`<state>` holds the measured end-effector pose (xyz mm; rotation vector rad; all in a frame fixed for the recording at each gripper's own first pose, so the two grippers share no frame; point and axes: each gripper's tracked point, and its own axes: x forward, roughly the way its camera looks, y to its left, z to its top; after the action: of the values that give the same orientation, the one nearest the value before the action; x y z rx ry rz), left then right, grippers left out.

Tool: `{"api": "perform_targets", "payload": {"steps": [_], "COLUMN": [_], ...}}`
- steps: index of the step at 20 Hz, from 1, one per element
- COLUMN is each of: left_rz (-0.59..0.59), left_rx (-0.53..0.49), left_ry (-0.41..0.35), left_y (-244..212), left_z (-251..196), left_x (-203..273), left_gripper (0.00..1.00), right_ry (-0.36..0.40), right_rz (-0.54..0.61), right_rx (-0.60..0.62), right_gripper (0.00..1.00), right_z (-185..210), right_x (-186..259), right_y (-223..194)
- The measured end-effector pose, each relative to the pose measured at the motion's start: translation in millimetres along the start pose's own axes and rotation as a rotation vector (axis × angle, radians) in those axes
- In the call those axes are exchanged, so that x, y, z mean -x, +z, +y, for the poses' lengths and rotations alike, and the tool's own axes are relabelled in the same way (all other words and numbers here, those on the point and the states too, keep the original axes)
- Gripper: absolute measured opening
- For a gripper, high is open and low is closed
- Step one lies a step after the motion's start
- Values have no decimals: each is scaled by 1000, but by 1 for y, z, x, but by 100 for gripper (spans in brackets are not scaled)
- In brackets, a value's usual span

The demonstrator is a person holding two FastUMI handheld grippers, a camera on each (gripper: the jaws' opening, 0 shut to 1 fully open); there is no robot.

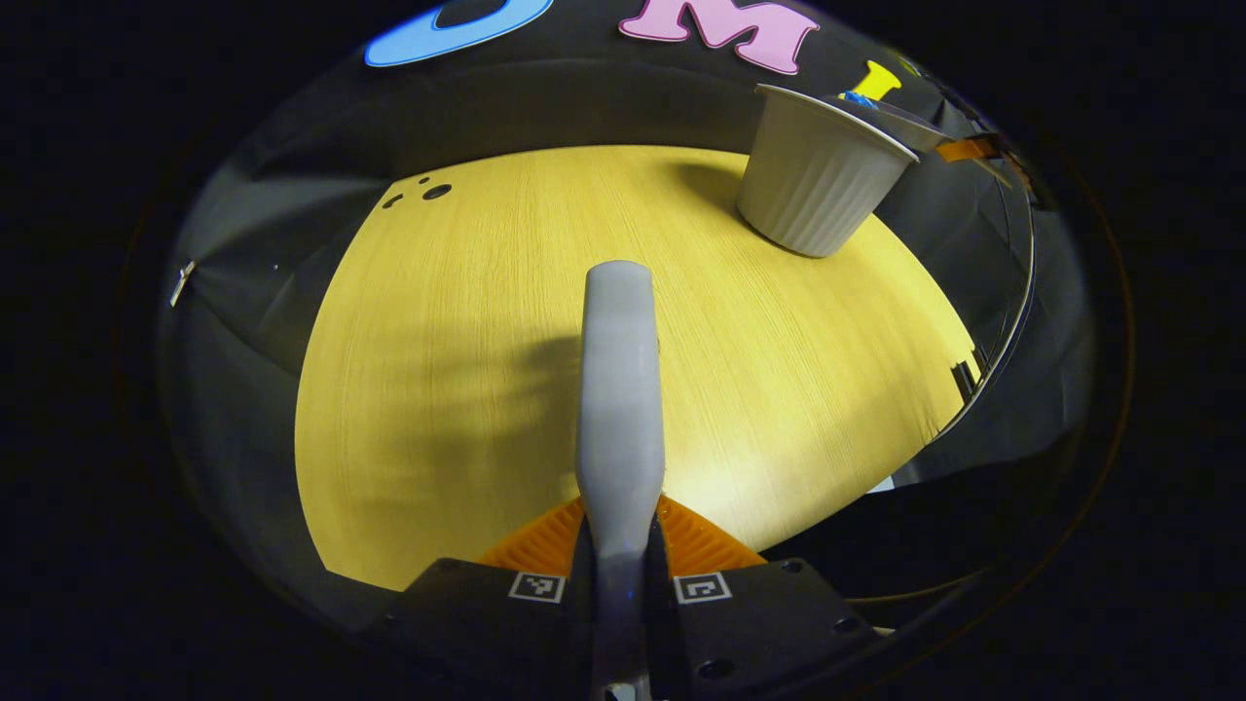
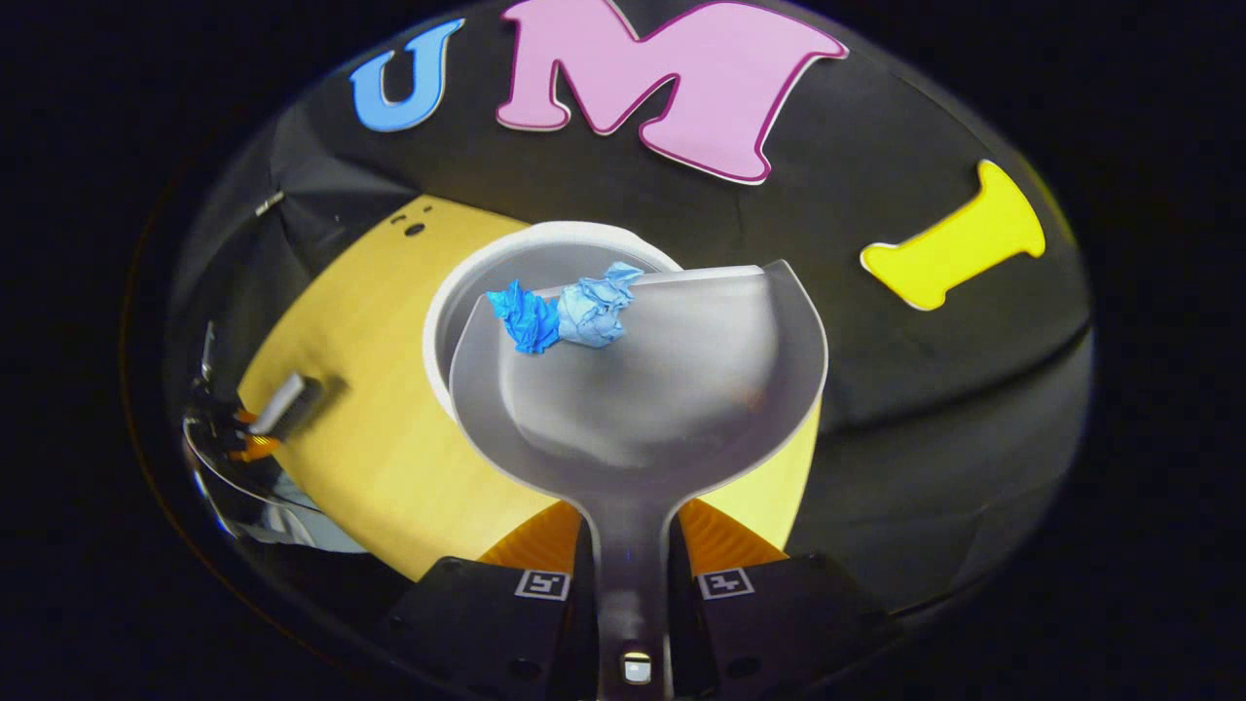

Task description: Pick up the small broom and dustpan from the desktop, sweep the trash into the dustpan with the broom, and then empty the trash into the garbage bin.

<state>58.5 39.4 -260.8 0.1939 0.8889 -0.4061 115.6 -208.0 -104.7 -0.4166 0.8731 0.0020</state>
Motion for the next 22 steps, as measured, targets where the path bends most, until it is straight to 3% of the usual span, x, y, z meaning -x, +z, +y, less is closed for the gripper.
{"api": "perform_targets", "payload": {"steps": [3,4,13,22], "left_rz": [16,22,26,55], "left_rx": [-2,-10,-29,-23], "left_ry": [-10,-7,-7,-11], "left_y": [-6,-8,-10,-21], "left_z": [-2,-1,2,0], "left_x": [-2,-4,-3,-5], "left_gripper": [29,26,29,26], "right_ry": [-32,-49,-296,-510], "right_rz": [0,0,-50,-77], "right_rx": [19,44,466,689], "right_gripper": [33,33,33,33], "right_z": [2,2,-5,-11], "right_x": [-6,-9,-34,-32], "right_y": [7,9,26,28]}}
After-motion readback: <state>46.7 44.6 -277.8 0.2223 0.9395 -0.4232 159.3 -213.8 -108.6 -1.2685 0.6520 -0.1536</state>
